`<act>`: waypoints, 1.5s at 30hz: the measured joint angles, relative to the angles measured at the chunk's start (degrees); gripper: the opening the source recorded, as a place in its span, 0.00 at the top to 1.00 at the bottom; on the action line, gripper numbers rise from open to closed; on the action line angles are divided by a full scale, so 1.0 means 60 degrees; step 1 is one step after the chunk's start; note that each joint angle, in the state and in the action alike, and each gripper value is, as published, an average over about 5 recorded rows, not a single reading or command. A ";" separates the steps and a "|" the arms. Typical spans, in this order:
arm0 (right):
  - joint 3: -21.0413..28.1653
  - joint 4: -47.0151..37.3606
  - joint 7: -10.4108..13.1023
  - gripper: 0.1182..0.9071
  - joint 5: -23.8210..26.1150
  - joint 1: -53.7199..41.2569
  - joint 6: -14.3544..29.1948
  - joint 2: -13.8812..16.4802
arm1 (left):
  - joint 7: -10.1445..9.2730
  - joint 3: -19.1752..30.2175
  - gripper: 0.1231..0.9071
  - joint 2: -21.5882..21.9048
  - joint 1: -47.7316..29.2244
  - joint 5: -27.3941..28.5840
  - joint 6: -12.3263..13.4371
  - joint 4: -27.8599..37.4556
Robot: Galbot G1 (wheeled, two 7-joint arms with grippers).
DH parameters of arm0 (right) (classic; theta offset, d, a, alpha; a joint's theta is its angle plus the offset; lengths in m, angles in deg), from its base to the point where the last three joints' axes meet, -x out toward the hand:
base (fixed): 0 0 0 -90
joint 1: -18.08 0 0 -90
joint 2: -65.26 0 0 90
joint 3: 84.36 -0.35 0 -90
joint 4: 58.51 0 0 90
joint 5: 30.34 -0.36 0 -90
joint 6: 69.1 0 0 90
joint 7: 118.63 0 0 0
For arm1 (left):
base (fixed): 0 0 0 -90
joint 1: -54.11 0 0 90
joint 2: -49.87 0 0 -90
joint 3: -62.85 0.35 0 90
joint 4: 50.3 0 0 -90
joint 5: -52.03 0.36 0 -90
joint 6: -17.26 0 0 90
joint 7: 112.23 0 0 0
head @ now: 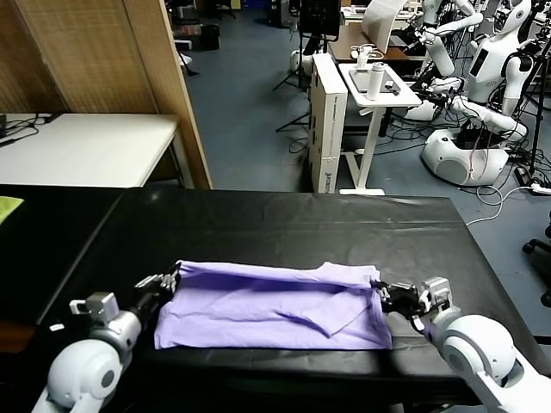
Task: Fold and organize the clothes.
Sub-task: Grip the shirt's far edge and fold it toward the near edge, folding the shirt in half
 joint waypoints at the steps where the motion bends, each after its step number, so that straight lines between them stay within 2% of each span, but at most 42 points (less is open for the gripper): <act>1: 0.0025 -0.0025 -0.0004 0.97 0.0026 0.0009 0.0000 -0.0013 | 0.0003 -0.0027 0.90 -0.0026 0.0091 0.0039 0.0013 -0.0030; 21: 0.0302 -0.0238 -0.0052 0.97 0.0066 -0.0068 -0.0034 -0.0086 | -0.0043 -0.0344 0.90 -0.0531 0.1474 0.0511 0.0202 -0.0487; 45: 0.0115 0.0240 0.0023 0.97 -0.0027 0.0198 -0.0051 0.0045 | -0.0107 -0.0701 0.90 -0.0703 0.2026 0.0599 0.0332 -0.0834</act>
